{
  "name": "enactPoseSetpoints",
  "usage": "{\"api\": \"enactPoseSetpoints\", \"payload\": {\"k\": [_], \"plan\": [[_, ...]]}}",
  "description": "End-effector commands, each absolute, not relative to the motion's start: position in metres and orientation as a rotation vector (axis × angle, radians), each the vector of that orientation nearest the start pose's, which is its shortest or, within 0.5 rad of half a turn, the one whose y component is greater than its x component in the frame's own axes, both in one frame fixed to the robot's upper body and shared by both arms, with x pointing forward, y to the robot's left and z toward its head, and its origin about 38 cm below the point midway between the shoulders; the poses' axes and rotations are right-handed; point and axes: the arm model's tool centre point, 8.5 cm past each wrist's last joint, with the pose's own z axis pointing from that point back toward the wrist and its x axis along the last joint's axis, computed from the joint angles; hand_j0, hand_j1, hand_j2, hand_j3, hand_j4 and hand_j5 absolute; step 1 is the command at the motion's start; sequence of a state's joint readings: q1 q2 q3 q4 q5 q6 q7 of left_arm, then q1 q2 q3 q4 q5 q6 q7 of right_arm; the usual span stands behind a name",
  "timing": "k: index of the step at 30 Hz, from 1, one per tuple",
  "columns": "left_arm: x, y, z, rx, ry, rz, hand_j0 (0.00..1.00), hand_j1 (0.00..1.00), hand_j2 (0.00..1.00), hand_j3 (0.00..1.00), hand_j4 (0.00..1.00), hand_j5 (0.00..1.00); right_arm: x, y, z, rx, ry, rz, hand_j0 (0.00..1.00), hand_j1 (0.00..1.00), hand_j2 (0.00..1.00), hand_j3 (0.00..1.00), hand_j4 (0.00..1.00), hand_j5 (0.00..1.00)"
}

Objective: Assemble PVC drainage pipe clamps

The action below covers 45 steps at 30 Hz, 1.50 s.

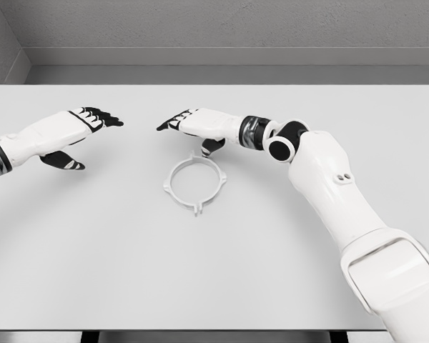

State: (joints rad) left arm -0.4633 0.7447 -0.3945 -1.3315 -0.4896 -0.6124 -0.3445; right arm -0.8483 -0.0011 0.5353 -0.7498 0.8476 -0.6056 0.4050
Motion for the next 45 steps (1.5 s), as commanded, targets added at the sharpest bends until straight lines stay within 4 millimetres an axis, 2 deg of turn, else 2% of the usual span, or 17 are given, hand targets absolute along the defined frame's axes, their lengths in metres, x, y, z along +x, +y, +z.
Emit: {"api": "enactPoseSetpoints", "payload": {"k": [1,29,45], "plan": [[0.435,0.345,0.182,0.517,-1.516,-1.800,1.00,1.00,1.00,1.00,1.00,1.00,0.517,-0.059,0.136,-0.205,-1.525,1.989,1.00,1.00,1.00,1.00,1.00,1.00],[0.435,0.344,0.182,0.516,-1.518,-1.798,1.00,1.00,1.00,1.00,1.00,1.00,0.518,-0.060,0.136,-0.204,-1.528,1.981,1.00,1.00,1.00,1.00,1.00,1.00],[0.435,0.343,0.182,0.515,-1.521,-1.799,1.00,1.00,1.00,1.00,1.00,1.00,0.527,-0.071,0.148,-0.227,-1.575,1.895,1.00,1.00,1.00,1.00,1.00,1.00]]}}
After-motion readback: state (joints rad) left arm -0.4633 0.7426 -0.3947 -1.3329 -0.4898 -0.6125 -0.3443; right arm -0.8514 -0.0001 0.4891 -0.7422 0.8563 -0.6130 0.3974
